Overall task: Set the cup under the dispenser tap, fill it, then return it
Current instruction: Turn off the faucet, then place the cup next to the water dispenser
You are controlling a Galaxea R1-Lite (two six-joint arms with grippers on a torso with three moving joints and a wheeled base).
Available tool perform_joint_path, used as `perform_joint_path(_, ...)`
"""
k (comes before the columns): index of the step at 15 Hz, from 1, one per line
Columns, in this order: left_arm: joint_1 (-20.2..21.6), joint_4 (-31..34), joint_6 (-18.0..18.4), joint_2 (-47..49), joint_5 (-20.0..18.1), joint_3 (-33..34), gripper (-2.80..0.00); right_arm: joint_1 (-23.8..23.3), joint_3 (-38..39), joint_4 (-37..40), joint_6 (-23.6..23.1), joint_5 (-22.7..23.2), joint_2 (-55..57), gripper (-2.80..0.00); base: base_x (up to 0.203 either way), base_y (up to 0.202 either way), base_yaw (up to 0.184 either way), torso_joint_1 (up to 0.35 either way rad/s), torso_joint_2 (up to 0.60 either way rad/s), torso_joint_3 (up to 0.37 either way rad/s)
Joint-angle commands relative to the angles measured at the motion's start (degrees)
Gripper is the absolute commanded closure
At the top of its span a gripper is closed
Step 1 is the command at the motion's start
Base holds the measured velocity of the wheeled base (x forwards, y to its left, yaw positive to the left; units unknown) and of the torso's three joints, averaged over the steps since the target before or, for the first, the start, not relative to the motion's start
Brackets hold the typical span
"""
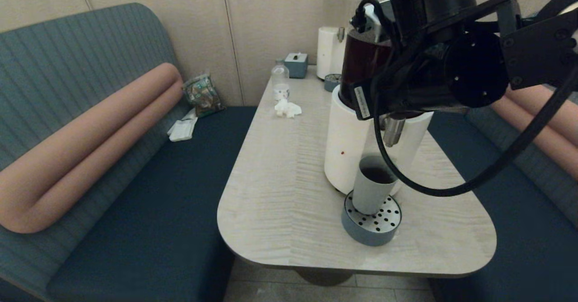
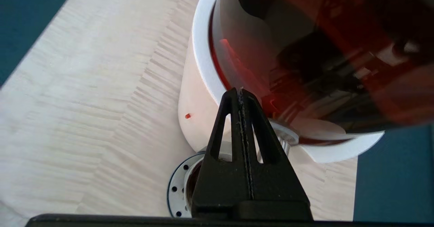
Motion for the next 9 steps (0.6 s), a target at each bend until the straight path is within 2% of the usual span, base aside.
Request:
perform_joint_path(1,0.0,0.0,0.0,0.0,0.0,0.0,0.0,1.2,1.0,0.3,0.6,-0.2,-3.3,0.0,0.0,0.0,0.0,0.0,0.0,0.0)
perform_joint_path(6,0.0,0.0,0.0,0.0,0.0,0.0,0.0,1.6,4.8,0.5,1.7,0.5,-14.2,0.0,0.0,0.0,0.0,0.0,0.0,0.0)
perform_joint_path(9,0.0,0.0,0.0,0.0,0.0,0.0,0.0,1.5,11.2,0.4,4.3,2.8,-22.6,0.0,0.0,0.0,0.0,0.0,0.0,0.0)
